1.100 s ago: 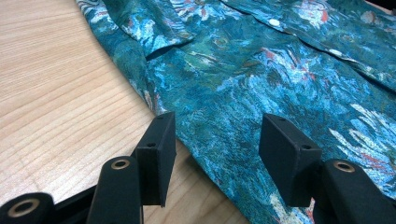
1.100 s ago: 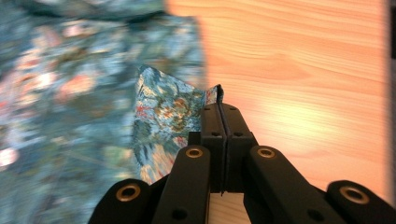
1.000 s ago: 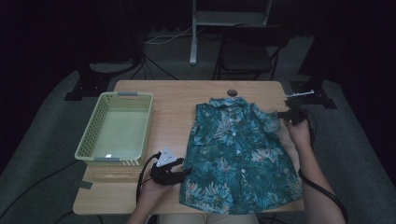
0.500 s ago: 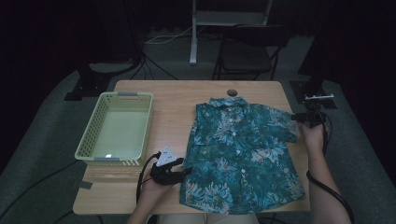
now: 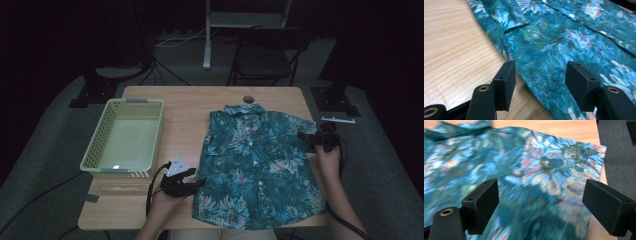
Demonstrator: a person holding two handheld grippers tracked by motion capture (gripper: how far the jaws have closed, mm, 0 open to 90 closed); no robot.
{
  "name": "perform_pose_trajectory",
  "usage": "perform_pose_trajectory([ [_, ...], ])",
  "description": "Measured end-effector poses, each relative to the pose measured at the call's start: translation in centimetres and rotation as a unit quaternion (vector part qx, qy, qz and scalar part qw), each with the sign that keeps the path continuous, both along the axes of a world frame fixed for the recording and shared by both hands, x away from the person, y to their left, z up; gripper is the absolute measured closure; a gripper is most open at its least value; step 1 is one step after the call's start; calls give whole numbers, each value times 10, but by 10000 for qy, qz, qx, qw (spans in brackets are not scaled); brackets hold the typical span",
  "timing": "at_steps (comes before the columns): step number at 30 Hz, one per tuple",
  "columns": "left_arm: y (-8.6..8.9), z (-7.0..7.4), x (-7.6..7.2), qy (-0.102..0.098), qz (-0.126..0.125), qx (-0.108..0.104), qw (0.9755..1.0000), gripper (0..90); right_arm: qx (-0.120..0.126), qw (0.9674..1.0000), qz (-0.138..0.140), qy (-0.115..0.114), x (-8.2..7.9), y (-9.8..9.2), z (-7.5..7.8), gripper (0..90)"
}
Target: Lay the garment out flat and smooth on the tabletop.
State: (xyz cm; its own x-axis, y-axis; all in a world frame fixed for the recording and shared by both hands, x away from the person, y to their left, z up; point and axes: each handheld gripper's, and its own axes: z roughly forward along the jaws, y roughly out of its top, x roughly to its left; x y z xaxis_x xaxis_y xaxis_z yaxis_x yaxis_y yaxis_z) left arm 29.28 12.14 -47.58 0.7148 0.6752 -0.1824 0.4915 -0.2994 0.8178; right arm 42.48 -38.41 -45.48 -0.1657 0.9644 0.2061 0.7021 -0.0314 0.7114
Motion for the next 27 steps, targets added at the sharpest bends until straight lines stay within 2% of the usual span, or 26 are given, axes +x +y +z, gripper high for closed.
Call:
perform_pose_trajectory([
  [1, 0, 1, 1, 11, -35, -46, 10000, 430, -2, 9999, 25, -114, -9, 1, 1, 133],
  [3, -1, 4, 3, 33, -53, -193, 9998, 422, 107, 9985, 123, -519, -29, 1, 3, 131],
  [4, -2, 6, 5, 69, -83, -265, 9996, 371, 185, 9978, 181, -615, -39, 1, 4, 131],
  [6, -4, 11, 9, 21, -116, -321, 9994, 338, 301, 9948, 242, -939, -62, 0, 6, 131],
  [10, -12, 23, 21, -233, -293, -364, 9986, 244, 276, 9917, 383, -1199, -103, 0, 4, 131],
  [12, -17, 29, 28, -468, -307, -291, 9980, 208, 159, 9919, 411, -1190, -119, 0, 0, 132],
  [14, -26, 34, 37, -652, -289, -129, 9974, 209, 264, 9915, 473, -1180, -132, -1, -7, 133],
  [16, -38, 37, 47, -796, -337, 143, 9962, 209, 320, 9918, 522, -1121, -141, -3, -14, 133],
  [18, -51, 39, 58, -804, -368, 331, 9955, 212, 386, 9916, 560, -1105, -145, -5, -17, 139],
  [19, -57, 40, 64, -858, -315, 357, 9952, 212, 418, 9906, 583, -1163, -146, -5, -16, 143],
  [20, -62, 42, 69, -904, -420, 296, 9946, 228, 500, 9895, 588, -1222, -147, -6, -16, 144],
  [21, -67, 43, 75, -917, -391, 316, 9945, 259, 571, 9887, 608, -1247, -147, -5, -17, 144],
  [23, -76, 45, 89, -864, -366, 333, 9950, 259, 485, 9902, 646, -1140, -146, -4, -19, 144],
  [27, -92, 42, 115, -674, -223, 450, 9965, 259, 461, 9907, 722, -1055, -145, -2, -20, 144],
])
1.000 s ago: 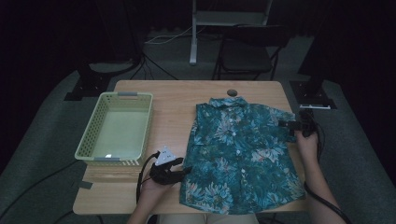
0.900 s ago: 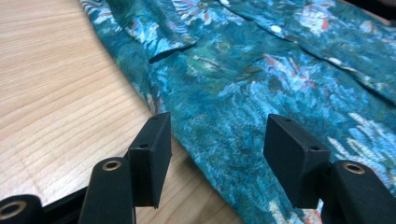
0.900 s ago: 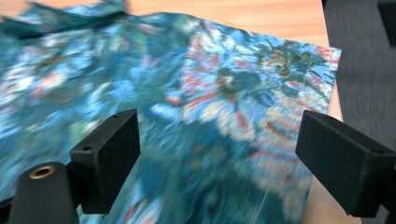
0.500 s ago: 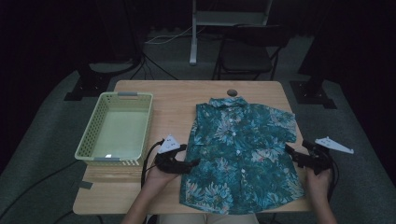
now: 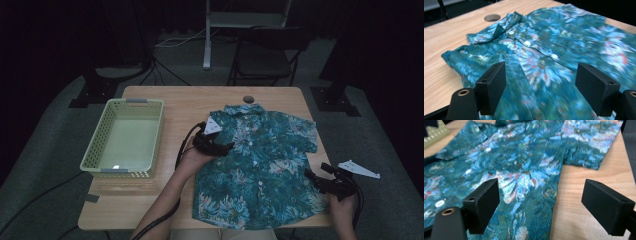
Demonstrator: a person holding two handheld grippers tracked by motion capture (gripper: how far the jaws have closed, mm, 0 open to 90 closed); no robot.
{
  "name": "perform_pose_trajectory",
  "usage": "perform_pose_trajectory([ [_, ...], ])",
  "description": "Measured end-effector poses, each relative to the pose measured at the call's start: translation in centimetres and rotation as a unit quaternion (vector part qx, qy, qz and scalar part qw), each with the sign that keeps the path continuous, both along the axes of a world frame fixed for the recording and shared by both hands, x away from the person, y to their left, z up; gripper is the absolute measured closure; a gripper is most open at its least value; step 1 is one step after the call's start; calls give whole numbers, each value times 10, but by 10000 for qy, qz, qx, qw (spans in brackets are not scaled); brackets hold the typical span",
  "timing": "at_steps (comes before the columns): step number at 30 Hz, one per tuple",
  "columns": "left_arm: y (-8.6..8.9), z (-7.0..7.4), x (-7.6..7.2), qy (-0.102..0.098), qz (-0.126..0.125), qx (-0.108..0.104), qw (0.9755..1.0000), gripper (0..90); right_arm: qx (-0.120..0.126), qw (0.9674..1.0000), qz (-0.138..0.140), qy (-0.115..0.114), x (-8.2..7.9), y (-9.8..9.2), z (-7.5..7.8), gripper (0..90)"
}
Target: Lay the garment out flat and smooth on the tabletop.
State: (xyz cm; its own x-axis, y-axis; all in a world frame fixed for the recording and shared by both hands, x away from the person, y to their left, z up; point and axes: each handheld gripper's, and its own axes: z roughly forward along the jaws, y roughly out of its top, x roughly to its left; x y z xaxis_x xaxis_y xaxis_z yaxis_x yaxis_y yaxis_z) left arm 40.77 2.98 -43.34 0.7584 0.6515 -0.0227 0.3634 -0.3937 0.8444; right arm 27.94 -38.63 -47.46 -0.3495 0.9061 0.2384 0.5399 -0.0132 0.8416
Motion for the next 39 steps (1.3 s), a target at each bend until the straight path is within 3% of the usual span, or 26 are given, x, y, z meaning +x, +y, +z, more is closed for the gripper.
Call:
perform_pose_trajectory([
  [4, -15, -7, 18, 101, 115, 245, 9996, 291, -20, 10000, 63, 63, 1, 1, -1, 144],
  [11, -38, -21, 43, 377, 316, 336, 9982, 294, -165, 9997, 94, 132, 2, 4, -2, 143],
  [14, -46, -28, 49, 448, 419, 514, 9968, 294, -208, 9996, 124, 148, 2, 5, -2, 143],
  [16, -48, -33, 53, 512, 450, 595, 9959, 303, -210, 9996, 128, 152, 2, 5, -2, 143],
  [17, -48, -35, 54, 468, 571, 672, 9950, 350, -198, 9996, 138, 153, 3, 4, -2, 143],
  [19, -46, -39, 58, 588, 632, 617, 9944, 351, -197, 9996, 138, 149, 3, 4, -2, 143],
  [21, -45, -43, 60, 633, 727, 738, 9926, 377, -195, 9996, 148, 151, 2, 4, -2, 143],
  [23, -44, -46, 61, 622, 785, 723, 9923, 396, -204, 9996, 157, 149, 3, 4, -2, 143],
  [27, -41, -45, 59, 571, 834, 761, 9920, 475, -231, 9994, 175, 174, 3, 5, -2, 143],
  [31, -35, -45, 61, 592, 921, 655, 9918, 687, -263, 9993, 186, 188, 3, 6, -2, 143],
  [32, -32, -45, 61, 610, 939, 615, 9918, 687, -266, 9993, 178, 188, 3, 6, -2, 143],
  [36, -28, -46, 64, 716, 998, 493, 9912, 874, -262, 9993, 170, 197, 3, 6, -2, 143],
  [39, -27, -45, 64, 733, 995, 473, 9912, 890, -257, 9993, 164, 199, 4, 6, -3, 143],
])
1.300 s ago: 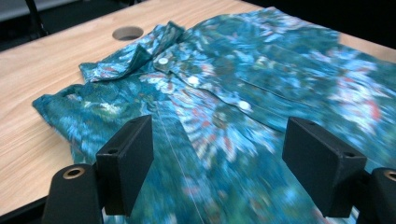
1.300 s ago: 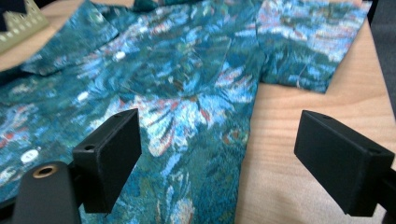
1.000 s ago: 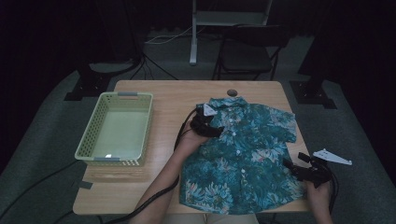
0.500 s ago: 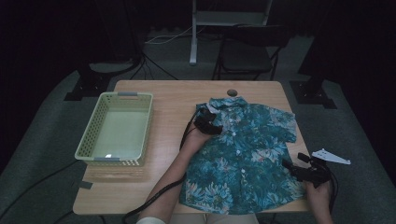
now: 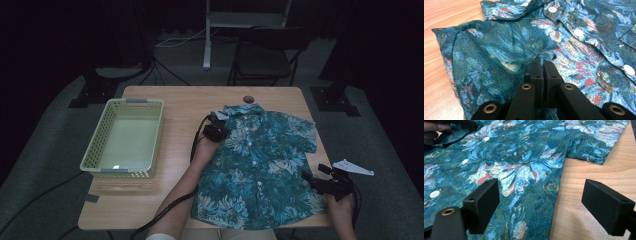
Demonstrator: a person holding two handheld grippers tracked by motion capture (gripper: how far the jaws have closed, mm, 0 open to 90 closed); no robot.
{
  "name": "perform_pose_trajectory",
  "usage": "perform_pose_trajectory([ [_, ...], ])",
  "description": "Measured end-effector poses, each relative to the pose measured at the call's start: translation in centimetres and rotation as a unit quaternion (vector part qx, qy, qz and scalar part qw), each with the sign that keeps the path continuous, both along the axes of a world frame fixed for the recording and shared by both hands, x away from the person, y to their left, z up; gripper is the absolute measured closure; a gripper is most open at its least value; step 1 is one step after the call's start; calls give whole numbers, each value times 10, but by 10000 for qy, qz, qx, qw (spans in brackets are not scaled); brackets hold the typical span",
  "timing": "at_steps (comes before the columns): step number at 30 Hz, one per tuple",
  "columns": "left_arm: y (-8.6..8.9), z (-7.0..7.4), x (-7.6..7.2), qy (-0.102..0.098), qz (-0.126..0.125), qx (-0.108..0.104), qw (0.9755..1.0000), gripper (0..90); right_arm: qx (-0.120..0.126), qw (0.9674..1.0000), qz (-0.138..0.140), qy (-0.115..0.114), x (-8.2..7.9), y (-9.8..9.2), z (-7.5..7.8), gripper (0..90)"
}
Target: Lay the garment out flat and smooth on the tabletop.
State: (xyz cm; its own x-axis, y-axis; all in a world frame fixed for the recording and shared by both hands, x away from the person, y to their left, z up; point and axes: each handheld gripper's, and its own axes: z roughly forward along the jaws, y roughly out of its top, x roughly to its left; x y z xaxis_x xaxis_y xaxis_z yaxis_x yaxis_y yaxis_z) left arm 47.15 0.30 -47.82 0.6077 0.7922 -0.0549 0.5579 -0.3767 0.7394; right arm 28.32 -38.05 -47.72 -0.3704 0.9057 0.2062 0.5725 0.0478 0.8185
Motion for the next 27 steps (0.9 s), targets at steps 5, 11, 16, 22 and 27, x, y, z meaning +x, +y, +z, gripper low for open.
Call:
perform_pose_trajectory([
  [5, 3, 7, -2, -46, -20, -119, 9999, 894, 24, 10000, -11, 16, 0, 0, 0, 143],
  [11, 18, 20, -5, -101, 124, -471, 9988, 891, 73, 10000, -4, 18, 0, -2, 0, 143],
  [16, 33, 31, -5, -160, 286, -382, 9987, 889, 71, 10000, 4, 45, 1, -1, 0, 143],
  [22, 67, 43, -6, -212, 767, -325, 9963, 890, 111, 9999, 10, 71, 1, -2, 0, 143],
  [27, 104, 49, -11, -458, 1411, -496, 9877, 617, 112, 9999, -13, 83, 2, -2, 0, 143],
])
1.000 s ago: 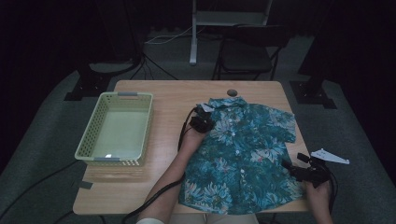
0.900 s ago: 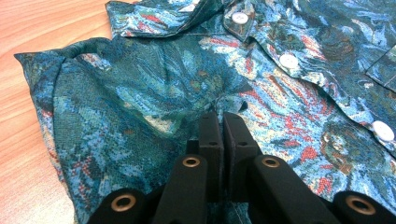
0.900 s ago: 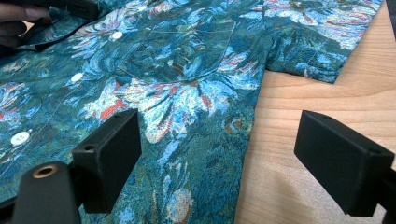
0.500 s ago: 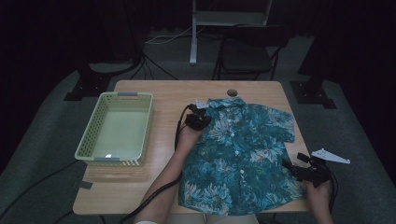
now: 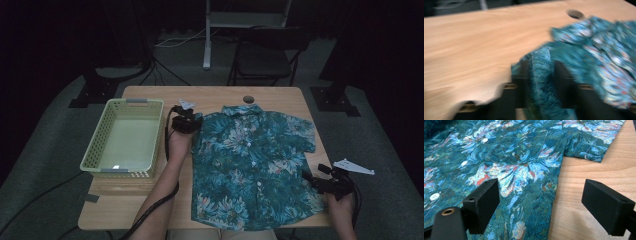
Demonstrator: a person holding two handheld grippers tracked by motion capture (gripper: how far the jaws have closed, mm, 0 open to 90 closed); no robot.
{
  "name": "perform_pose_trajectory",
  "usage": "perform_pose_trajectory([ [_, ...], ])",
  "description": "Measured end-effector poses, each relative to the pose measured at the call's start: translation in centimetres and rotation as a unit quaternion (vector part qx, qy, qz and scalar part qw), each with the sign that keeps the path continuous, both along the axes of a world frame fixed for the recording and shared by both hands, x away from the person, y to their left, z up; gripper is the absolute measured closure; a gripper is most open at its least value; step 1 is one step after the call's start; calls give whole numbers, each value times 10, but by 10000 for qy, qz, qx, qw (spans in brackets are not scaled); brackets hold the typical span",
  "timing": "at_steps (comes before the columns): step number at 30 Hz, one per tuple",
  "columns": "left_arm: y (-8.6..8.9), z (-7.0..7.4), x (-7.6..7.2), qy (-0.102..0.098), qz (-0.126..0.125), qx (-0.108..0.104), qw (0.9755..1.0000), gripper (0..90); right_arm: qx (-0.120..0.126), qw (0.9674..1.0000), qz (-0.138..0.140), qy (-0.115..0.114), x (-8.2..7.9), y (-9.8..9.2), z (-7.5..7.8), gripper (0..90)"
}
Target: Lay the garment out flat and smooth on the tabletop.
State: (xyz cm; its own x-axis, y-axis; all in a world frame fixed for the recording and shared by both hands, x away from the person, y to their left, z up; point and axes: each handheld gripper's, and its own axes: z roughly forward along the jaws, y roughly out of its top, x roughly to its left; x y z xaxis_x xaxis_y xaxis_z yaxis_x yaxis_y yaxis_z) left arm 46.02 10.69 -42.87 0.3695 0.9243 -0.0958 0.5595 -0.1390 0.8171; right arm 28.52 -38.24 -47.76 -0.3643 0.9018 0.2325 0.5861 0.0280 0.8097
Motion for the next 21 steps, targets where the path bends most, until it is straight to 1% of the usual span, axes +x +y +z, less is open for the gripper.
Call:
perform_pose_trajectory([
  [2, 11, 2, -2, 15, 155, -211, 9997, 521, 3, 10000, -4, 6, 0, 0, 0, 143],
  [3, 14, 3, -4, 34, 183, -250, 9995, 517, -6, 10000, -12, 5, 0, 0, 0, 143],
  [4, 16, 4, -6, -32, 226, -184, 9996, 482, -8, 10000, -11, 4, 0, 0, 0, 143],
  [5, 16, 5, -8, -78, 270, -44, 9996, 435, -9, 10000, -14, 4, 0, 0, 0, 143],
  [7, 15, 5, -12, -119, 216, 100, 9996, 362, -13, 10000, -21, 7, 0, 0, 0, 143],
  [8, 14, 5, -14, -117, 184, 122, 9997, 308, -10, 10000, -27, 12, 0, 0, 0, 143],
  [9, 14, 4, -16, -79, 153, 112, 9998, 298, -9, 10000, -32, 10, 0, 0, 0, 143],
  [10, 13, 3, -18, -96, 102, 104, 9998, 249, -9, 10000, -33, 8, 0, 0, 0, 143],
  [11, 12, 2, -20, -83, 38, 100, 9999, 179, -5, 10000, -34, 14, 0, 0, 0, 143],
  [13, 9, -2, -24, 15, -99, 95, 9999, 177, 0, 10000, -41, 7, 0, 0, 0, 143],
  [14, 8, -4, -26, 40, -193, 98, 9998, 125, 6, 10000, -40, 5, 0, 0, 0, 143],
  [15, 7, -5, -28, 55, -213, 117, 9997, 111, 3, 10000, -45, 0, 0, 0, 0, 143],
  [18, 8, -8, -35, -66, -242, 4, 9997, 111, 6, 10000, -44, -2, 0, 0, 0, 143],
  [20, 9, -9, -41, -177, -316, -147, 9992, 111, 5, 10000, -41, -9, 0, 0, 0, 143],
  [21, 9, -10, -44, -190, -354, -148, 9991, 111, 6, 10000, -44, -14, 0, 0, 0, 143],
])
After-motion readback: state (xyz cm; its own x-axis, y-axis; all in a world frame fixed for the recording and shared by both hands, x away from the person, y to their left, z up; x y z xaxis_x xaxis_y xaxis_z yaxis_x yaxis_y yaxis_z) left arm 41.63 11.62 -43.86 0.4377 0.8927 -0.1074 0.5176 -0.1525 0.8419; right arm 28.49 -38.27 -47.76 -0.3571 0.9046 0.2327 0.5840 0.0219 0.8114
